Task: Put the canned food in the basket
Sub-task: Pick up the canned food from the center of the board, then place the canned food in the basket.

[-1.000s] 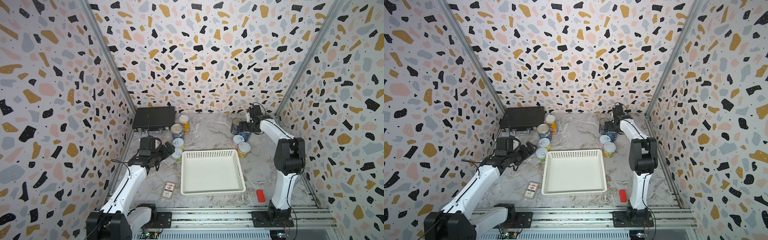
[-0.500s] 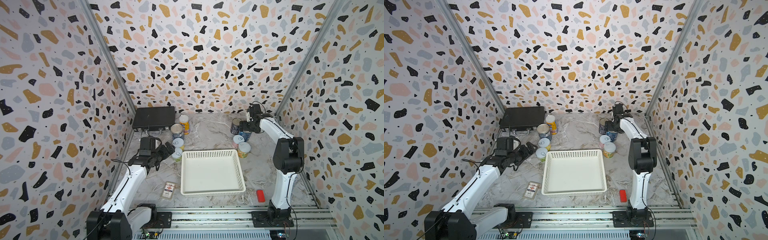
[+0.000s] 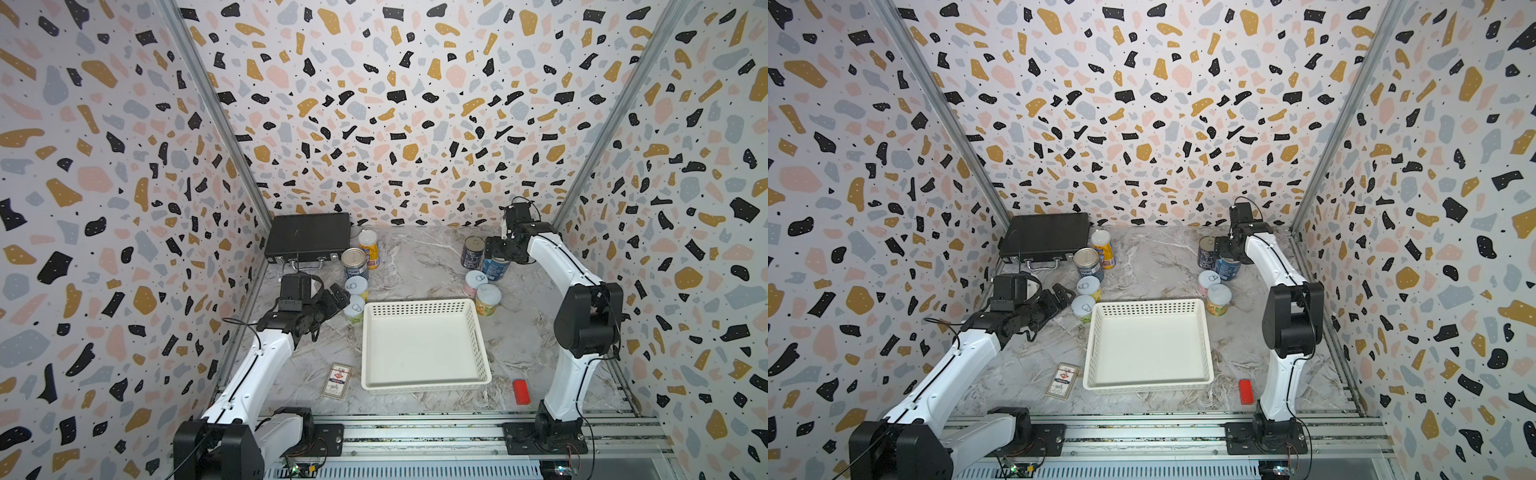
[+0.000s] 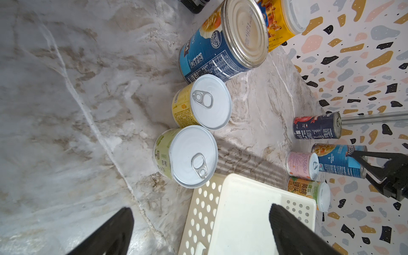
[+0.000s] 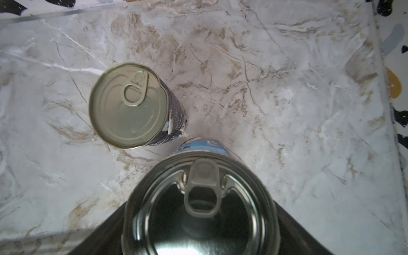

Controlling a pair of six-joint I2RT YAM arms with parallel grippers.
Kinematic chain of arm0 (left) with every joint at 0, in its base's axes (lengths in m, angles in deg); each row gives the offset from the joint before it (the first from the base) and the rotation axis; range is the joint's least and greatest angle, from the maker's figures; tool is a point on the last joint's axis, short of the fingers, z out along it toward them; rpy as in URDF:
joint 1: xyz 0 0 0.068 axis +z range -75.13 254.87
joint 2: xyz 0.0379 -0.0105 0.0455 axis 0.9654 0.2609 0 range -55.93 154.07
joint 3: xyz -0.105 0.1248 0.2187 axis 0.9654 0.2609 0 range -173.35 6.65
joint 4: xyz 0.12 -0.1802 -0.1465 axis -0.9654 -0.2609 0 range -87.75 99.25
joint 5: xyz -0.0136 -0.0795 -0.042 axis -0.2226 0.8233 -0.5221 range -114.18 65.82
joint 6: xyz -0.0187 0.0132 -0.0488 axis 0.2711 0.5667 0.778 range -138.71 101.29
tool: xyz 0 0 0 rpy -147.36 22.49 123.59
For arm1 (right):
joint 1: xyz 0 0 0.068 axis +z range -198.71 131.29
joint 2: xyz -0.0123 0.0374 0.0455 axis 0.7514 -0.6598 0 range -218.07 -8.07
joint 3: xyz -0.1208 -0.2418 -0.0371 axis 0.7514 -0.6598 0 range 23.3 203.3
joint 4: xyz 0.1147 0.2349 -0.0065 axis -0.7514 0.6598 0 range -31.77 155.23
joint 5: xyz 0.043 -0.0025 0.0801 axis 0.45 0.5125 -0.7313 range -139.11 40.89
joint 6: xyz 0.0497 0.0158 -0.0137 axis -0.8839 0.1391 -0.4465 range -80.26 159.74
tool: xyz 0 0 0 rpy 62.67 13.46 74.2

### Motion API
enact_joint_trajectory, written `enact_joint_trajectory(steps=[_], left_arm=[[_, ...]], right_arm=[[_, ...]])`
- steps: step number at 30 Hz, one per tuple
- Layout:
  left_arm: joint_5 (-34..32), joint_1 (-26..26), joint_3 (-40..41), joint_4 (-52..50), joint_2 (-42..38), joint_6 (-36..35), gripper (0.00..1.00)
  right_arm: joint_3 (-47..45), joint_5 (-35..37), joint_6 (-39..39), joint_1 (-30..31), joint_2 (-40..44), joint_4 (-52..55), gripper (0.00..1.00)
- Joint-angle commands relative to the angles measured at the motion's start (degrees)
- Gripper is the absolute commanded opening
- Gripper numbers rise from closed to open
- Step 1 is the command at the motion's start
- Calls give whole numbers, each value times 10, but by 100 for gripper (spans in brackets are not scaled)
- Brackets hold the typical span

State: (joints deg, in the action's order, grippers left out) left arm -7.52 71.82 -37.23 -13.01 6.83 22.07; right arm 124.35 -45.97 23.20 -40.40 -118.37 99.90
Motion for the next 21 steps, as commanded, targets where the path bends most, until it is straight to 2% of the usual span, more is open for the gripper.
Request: enact_joint_trajectory(steps=[1, 10, 21], left_arm=[[3, 3, -14, 15, -3, -1, 99], [5, 3, -14, 16, -4, -1, 99], [-4, 4, -15, 9, -8, -5, 99]], right_arm=[[25, 11, -24, 3, 80, -7, 17], [14, -12, -48, 26, 161, 20, 14], [-9, 2, -7, 142, 243, 65, 12]])
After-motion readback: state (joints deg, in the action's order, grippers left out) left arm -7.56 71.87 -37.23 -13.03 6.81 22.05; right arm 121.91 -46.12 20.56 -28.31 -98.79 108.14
